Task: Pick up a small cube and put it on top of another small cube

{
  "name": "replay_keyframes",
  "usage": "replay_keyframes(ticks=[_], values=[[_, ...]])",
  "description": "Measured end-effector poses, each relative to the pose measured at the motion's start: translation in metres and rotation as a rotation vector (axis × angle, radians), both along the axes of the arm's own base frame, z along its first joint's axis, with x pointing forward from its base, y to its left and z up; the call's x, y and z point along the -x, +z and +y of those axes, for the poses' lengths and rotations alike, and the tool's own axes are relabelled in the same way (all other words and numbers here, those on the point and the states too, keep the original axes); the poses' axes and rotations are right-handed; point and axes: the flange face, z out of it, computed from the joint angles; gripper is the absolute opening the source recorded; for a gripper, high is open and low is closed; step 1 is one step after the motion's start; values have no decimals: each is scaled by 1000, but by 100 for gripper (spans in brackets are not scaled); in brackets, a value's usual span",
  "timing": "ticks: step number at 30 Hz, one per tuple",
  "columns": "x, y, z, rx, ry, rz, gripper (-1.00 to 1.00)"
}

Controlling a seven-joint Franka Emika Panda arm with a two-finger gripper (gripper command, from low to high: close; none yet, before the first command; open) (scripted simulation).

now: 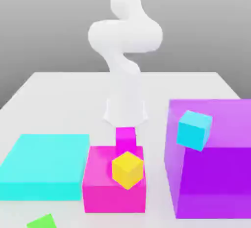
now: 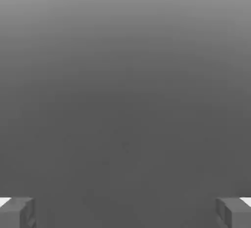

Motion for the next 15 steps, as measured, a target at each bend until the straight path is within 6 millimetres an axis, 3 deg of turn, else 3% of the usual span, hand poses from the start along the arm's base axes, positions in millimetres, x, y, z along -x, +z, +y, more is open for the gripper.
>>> replay_keyframes(ticks=[8, 15], values=[[-90, -102, -39, -88, -226, 187, 0], [-141, -210, -82, -169, -424, 340, 0]])
